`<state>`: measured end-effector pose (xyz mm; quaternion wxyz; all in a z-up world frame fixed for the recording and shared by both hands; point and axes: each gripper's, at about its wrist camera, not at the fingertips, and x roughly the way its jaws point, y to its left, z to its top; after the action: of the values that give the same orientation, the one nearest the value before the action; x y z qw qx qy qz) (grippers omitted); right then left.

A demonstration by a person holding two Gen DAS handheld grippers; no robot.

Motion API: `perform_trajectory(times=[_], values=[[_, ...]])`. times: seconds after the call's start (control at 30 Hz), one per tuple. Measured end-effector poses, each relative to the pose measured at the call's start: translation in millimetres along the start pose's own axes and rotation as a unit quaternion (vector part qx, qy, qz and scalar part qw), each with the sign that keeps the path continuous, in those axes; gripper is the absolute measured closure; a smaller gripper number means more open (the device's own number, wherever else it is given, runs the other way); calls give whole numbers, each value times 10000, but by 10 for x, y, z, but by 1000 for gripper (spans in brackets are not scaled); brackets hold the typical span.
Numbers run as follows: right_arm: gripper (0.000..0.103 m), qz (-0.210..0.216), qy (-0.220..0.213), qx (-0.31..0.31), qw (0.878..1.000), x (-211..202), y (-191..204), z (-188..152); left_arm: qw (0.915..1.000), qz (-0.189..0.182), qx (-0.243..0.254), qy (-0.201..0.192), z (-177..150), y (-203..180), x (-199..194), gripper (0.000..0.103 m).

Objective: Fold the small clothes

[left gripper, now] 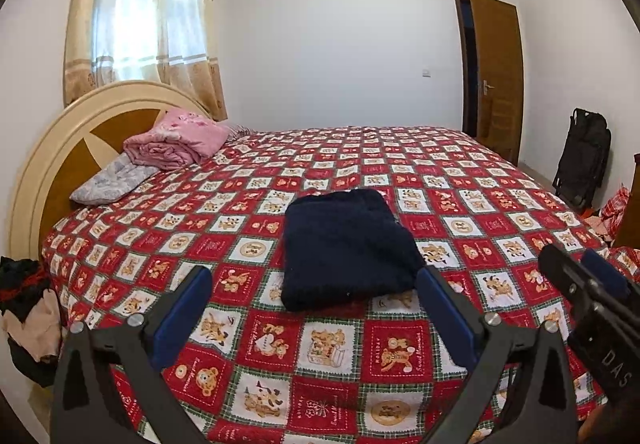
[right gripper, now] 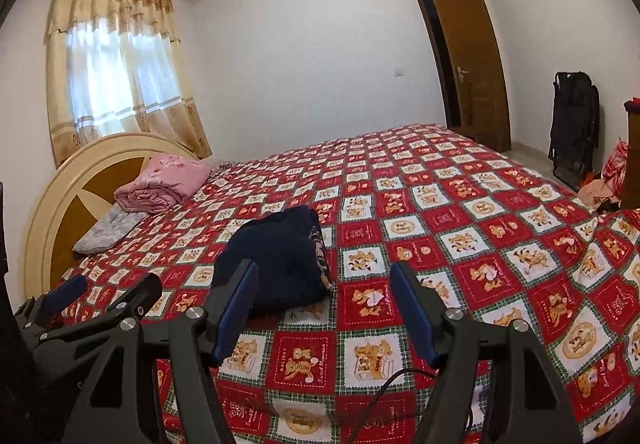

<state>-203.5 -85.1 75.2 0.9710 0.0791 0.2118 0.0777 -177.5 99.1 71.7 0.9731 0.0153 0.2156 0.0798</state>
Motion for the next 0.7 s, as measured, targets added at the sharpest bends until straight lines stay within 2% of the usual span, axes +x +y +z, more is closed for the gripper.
perform_trajectory(times=[0.17, 0.7], values=[[33, -1, 39, 34, 10000, 15, -12, -11, 9998, 55, 164, 39, -16, -73, 18, 0], [33, 10, 112, 85, 9999, 59, -46, -46, 9998, 20, 138, 151, -25, -87, 42, 0]])
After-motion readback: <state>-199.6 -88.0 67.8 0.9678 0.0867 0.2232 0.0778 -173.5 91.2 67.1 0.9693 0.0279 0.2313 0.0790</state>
